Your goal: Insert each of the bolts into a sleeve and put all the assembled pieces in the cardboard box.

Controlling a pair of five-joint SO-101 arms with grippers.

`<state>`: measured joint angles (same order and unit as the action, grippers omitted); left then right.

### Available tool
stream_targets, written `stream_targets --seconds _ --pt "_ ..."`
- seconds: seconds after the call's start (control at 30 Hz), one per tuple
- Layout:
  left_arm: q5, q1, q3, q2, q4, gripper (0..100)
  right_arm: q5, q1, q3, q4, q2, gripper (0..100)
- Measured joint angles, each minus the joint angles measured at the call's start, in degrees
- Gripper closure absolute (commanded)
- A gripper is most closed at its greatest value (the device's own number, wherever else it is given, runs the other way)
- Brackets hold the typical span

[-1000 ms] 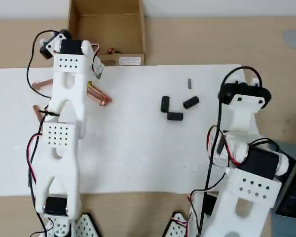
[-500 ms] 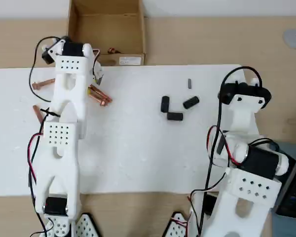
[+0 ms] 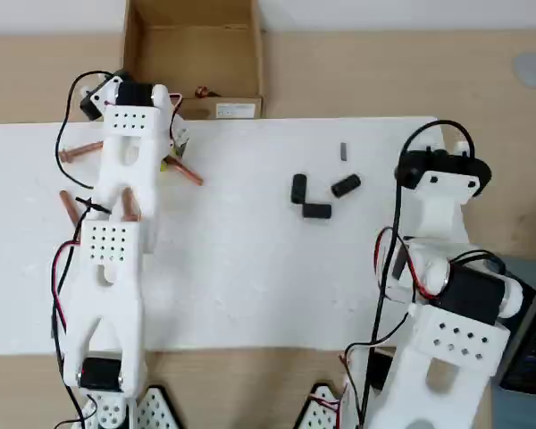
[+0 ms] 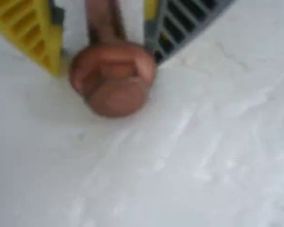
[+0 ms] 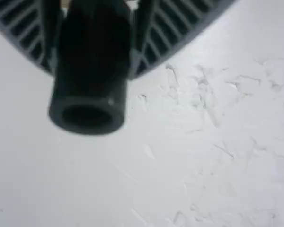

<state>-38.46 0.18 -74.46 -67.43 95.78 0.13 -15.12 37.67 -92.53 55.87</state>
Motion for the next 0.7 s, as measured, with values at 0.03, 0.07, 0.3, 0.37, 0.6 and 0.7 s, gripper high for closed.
stream_targets --seconds 0.03,0.07,0.3,0.37,0.6,0.7 --pt "-0.2 0.1 -0.1 -0.1 -0.9 100 0.0 0.0 0.0 0.0 0.0 98.8" --pt "-0.2 0.2 -0.5 -0.2 -1.1 99 0.0 0.0 0.0 0.0 0.0 98.8" --pt "-0.4 0.2 -0.3 -0.2 -1.2 100 0.0 0.0 0.0 0.0 0.0 98.8" --pt "-0.4 0.2 -0.6 -0.2 -1.2 100 0.0 0.0 0.0 0.0 0.0 98.8" --pt "2.7 -0.2 -11.9 -1.2 3.8 100 0.0 0.0 0.0 0.0 0.0 98.8" --pt "6.4 0.2 -17.1 -0.9 4.1 100 0.0 0.0 -0.1 -0.2 0.0 98.8"
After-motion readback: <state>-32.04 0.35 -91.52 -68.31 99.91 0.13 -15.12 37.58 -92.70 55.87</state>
